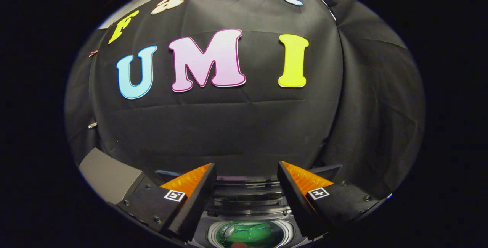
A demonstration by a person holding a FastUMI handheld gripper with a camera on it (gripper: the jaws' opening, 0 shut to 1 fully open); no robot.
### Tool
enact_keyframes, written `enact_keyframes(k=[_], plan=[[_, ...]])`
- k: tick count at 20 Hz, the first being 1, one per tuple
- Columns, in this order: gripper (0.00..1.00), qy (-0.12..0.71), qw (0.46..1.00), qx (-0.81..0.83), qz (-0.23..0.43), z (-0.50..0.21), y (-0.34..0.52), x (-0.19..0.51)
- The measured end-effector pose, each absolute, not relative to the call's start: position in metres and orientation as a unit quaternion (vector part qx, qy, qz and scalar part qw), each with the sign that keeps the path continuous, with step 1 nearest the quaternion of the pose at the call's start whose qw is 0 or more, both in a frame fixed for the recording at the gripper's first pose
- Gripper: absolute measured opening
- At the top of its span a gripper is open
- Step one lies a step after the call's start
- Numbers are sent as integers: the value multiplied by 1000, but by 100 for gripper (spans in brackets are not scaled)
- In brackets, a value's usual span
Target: Put the clothes into the washing machine and then close the washing machine lid.
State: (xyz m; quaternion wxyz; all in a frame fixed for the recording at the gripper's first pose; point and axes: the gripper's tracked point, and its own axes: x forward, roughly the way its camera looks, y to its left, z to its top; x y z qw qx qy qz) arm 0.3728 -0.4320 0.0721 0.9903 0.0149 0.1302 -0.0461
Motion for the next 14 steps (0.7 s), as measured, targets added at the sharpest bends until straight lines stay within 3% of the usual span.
enact_keyframes(k=[11, 14], plan=[[99, 193, 980, -20, -50, 32, -445, 415], [99, 176, 983, 12, -47, 32, -447, 409]])
